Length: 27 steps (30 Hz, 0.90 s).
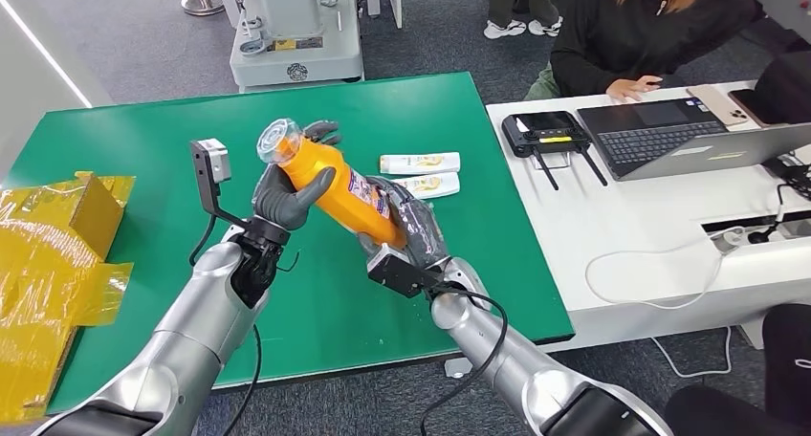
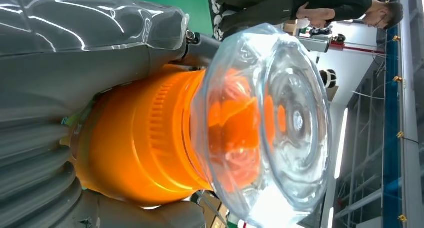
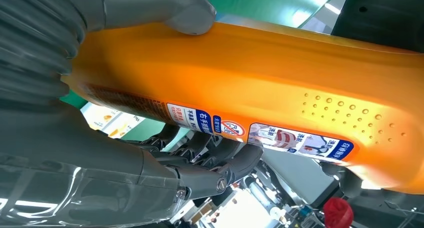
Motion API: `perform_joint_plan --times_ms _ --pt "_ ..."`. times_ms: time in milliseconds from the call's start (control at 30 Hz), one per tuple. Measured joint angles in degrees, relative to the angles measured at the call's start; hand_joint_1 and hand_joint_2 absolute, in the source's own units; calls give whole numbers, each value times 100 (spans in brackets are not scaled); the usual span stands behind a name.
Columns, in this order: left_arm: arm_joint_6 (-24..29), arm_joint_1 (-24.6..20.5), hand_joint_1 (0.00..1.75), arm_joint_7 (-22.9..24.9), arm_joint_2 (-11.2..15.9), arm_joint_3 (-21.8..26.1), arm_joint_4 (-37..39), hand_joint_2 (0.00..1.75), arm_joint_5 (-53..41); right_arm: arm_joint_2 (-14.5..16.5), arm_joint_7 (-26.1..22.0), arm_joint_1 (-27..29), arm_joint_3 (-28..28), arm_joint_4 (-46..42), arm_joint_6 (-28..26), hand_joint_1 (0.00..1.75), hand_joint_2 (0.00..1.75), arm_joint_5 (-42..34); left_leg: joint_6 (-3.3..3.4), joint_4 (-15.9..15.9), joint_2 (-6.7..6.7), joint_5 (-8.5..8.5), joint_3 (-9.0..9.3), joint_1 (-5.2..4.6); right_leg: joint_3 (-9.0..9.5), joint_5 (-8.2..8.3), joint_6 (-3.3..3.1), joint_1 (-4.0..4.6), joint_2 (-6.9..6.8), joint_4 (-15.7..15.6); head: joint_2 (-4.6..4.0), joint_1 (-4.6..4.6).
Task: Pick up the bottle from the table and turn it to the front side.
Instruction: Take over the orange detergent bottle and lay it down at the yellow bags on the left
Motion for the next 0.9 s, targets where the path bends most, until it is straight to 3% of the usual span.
perform_joint_plan --times_ms 367,500,900 --pt "-20 -3 175 11 -39 2 -52 175 125 21 -82 -58 -22 -24 49 175 175 -86 0 0 -1 0 0 0 1 0 0 0 0 1 0 0" --pt "-10 -2 175 15 -39 4 -91 175 125 56 -64 -81 -23 -30 63 4 175 -93 0 0 -1 0 0 0 1 0 0 0 0 1 0 1" --pt "324 45 175 -124 -10 2 -301 175 -725 55 -388 218 -222 -434 93 0 175 -592 0 0 0 0 0 0 -1 0 0 0 0 -1 0 1"
